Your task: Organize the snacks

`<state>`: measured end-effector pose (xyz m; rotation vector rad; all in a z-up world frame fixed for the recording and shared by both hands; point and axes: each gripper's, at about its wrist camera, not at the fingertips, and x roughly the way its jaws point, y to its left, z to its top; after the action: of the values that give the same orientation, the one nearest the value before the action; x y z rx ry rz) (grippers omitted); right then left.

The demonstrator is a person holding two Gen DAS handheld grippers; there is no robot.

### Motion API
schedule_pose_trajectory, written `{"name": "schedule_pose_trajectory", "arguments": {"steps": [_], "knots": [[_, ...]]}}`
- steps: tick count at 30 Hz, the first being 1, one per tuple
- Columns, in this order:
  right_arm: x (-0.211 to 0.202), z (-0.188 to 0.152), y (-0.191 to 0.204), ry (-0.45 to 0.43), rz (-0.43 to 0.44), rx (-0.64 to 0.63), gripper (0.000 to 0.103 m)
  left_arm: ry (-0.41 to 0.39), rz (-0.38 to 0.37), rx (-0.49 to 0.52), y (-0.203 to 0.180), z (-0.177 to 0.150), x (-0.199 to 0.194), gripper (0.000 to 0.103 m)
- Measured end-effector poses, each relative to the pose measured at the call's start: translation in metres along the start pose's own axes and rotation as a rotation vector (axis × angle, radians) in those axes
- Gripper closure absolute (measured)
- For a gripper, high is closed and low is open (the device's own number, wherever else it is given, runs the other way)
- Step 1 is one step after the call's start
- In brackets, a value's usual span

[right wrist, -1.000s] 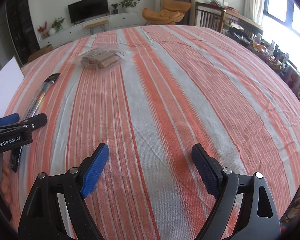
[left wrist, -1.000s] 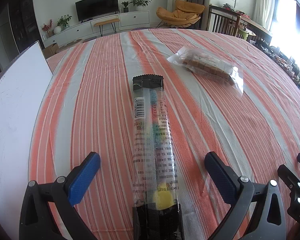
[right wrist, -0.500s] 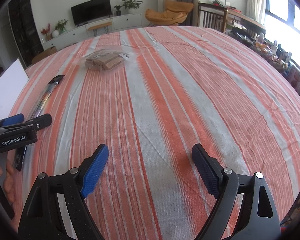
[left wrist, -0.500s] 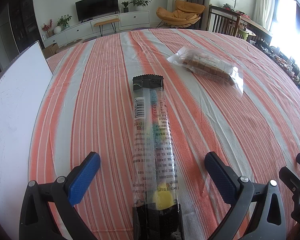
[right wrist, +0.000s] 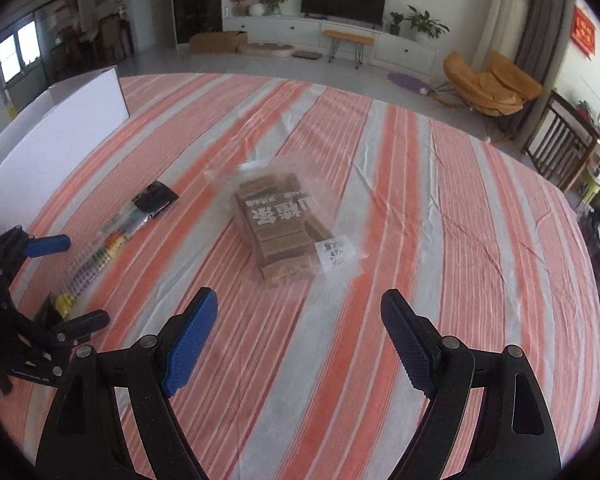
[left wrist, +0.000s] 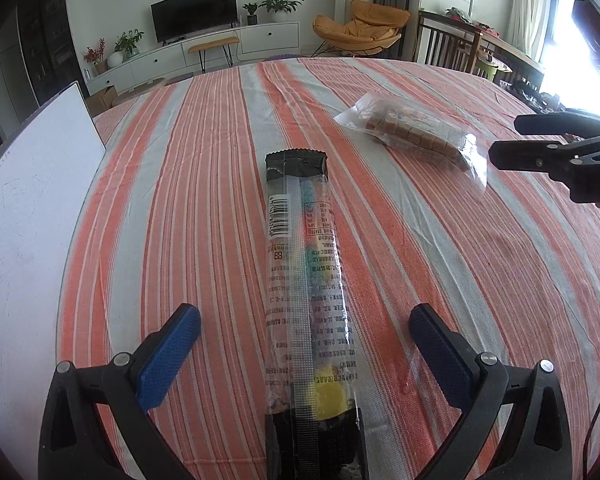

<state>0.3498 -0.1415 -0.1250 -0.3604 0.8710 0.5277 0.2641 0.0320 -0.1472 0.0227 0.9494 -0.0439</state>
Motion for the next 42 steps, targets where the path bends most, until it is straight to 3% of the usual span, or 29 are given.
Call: {"name": "schedule_pose_trajectory", "arguments": {"steps": [5,8,11,14,15,16,18,26,29,31,33,34,36,42], "knots": [[0.057,0.038,0.010,0.067,-0.008,-0.092,0.017,0.000,0.000,0.000,0.000,0.000,0.000,0.000],[0.088,0.051,0.011,0.124,0.000,-0.062,0.017,0.000,0.000,0.000,0.000,0.000,0.000,0.000],[0.101,0.051,-0.003,0.151,0.048,0.072,0.010,-0.001,0.000,-0.001,-0.001,-0.002,-0.001,0.000],[0.102,0.050,-0.006,0.200,0.013,0.133,0.021,-0.001,0.000,-0.002,-0.002,-0.002,-0.001,0.000],[0.099,0.048,-0.007,0.206,0.011,0.148,0.039,-0.001,0.001,-0.002,-0.002,-0.002,-0.001,0.000],[0.096,0.045,-0.007,0.213,0.008,0.166,0.051,-0.001,0.001,-0.002,-0.003,-0.002,-0.002,0.000],[0.089,0.036,-0.010,0.238,-0.005,0.212,0.055,-0.001,0.001,-0.002,-0.003,-0.002,-0.002,0.000],[0.024,-0.057,0.007,0.249,-0.173,0.335,0.055,-0.002,0.002,-0.002,-0.003,-0.003,-0.001,0.000],[-0.004,-0.097,0.027,0.194,-0.216,0.401,0.053,-0.002,0.002,-0.002,-0.003,-0.003,-0.002,0.000],[-0.016,-0.117,0.036,0.126,-0.212,0.456,0.042,-0.002,0.002,-0.002,-0.003,-0.003,-0.002,0.000],[-0.022,-0.128,0.039,0.063,-0.215,0.490,0.019,-0.002,0.002,-0.002,-0.003,-0.003,-0.002,0.000],[-0.020,-0.134,0.040,0.054,-0.230,0.493,0.016,-0.002,0.001,-0.003,-0.003,-0.003,-0.002,0.000],[-0.025,-0.142,0.041,-0.009,-0.260,0.504,0.011,-0.002,0.001,-0.003,-0.003,-0.003,-0.002,0.000],[-0.026,-0.141,0.039,-0.006,-0.268,0.511,0.009,-0.002,0.002,-0.003,-0.002,-0.003,-0.002,0.000]]}}
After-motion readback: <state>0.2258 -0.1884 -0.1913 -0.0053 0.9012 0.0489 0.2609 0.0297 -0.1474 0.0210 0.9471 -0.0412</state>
